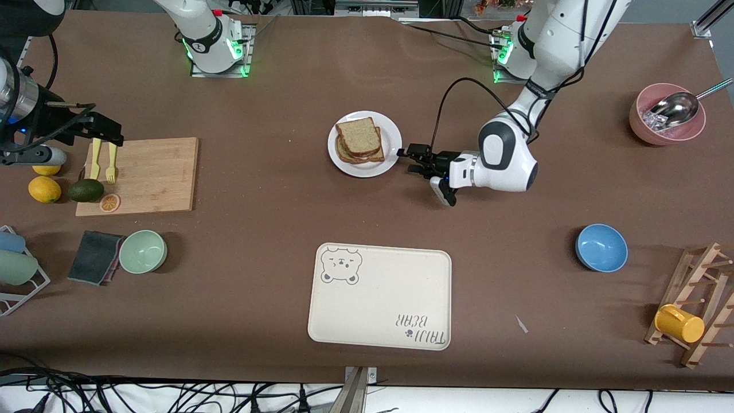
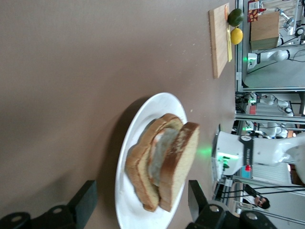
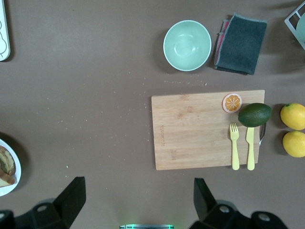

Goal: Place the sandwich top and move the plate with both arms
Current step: 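Raise the right gripper away while the left gripper reaches the plate rim, then grip the white plate rim with the left gripper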

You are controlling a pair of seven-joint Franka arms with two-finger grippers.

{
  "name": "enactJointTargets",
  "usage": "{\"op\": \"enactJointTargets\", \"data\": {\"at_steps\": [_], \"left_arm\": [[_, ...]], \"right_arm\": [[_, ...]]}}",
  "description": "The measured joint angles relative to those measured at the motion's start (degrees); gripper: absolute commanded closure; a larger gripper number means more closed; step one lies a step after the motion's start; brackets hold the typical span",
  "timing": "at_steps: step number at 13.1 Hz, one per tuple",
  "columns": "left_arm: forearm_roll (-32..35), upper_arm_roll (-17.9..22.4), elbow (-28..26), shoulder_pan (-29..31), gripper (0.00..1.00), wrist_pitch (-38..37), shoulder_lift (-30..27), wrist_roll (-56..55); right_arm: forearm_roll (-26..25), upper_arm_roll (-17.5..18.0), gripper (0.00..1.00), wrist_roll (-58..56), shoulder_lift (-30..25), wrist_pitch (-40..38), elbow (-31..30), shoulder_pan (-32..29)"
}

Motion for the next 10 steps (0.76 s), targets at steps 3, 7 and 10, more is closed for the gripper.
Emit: {"op": "enactJointTargets", "data": {"at_steps": [3,7,10], "left_arm": [[-2.64,-0.1,-1.36,-2.86,0.36,4.31,0.94,1.64],[-3.72,-0.09,-1.48,-3.83,0.76,5.95,2.12,4.59],[-3.72,-0.1,-1.48,-4.09,0.78,6.04,2.72,5.27]], "right_arm": [[-0.01,0.15,0.0,0.02,0.0,0.45,0.0,0.21],[-0.01,0.24,0.0,0.13,0.0,0.48,0.0,0.3],[-0.01,0.28,0.0,0.16,0.0,0.48,0.0,0.34]]}}
